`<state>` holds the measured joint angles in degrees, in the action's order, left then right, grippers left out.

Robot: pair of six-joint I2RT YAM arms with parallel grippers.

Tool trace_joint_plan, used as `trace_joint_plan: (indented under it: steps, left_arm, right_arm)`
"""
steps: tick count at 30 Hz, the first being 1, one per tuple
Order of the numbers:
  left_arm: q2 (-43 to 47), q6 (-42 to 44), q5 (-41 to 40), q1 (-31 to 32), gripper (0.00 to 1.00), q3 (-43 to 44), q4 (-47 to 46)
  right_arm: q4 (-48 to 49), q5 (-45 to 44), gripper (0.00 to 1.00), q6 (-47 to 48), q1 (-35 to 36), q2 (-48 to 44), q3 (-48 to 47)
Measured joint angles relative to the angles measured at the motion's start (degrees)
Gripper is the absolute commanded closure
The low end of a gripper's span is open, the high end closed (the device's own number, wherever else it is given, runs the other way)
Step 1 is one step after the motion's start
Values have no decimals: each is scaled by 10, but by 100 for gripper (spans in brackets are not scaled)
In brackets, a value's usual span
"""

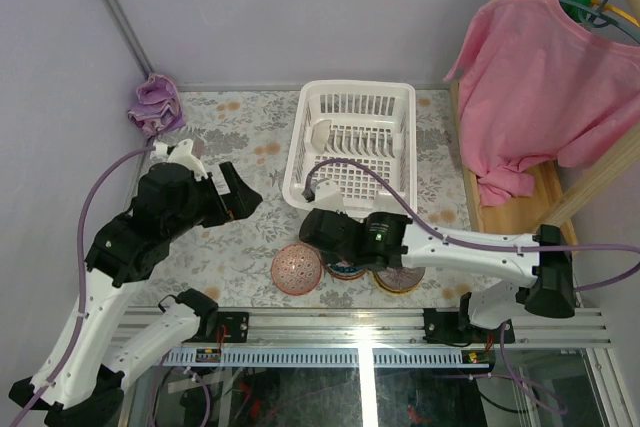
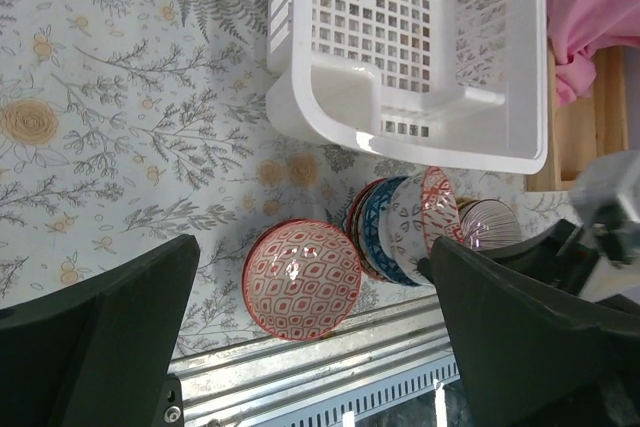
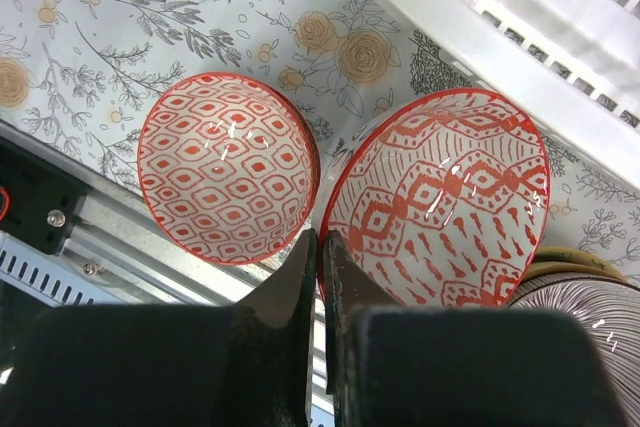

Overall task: Load the bowls into the dish rack
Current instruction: Pick up the bowl from the center of the board.

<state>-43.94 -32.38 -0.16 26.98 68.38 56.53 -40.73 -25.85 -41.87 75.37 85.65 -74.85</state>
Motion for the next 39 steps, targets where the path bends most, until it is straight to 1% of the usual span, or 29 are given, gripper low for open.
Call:
trace_joint_plan:
  steps: [6,9,12,15,18,23,26,33,39]
  left_arm:
    - [16,-3,14,0,1,-50,-1]
    - [19,-3,19,0,1,-59,0]
    - [21,-4,23,0,1,-59,-1]
    - [22,-4,25,0,2,-59,-1]
    - [21,-4,26,0,2,-59,-1]
    - [17,-3,27,0,2,-59,-2]
    - [14,-3,27,0,2,-59,-2]
    - [12,-3,27,0,2,-59,-2]
    - [12,-3,27,0,2,-59,-2]
  right_arm:
    - [51,26,99,-9,-8,-60,75]
    - [82,43,99,-19,-18,-77,119]
    - [118,57,96,-26,-25,-92,154]
    - [143,66,90,-32,-32,-115,177]
    - [160,77,78,-39,-41,-131,193]
    - [160,85,66,-47,-45,-134,196]
    - [151,85,63,-48,-45,-124,189]
    - [113,90,58,-43,-45,-65,142]
    - [95,101,58,-29,-45,-45,123]
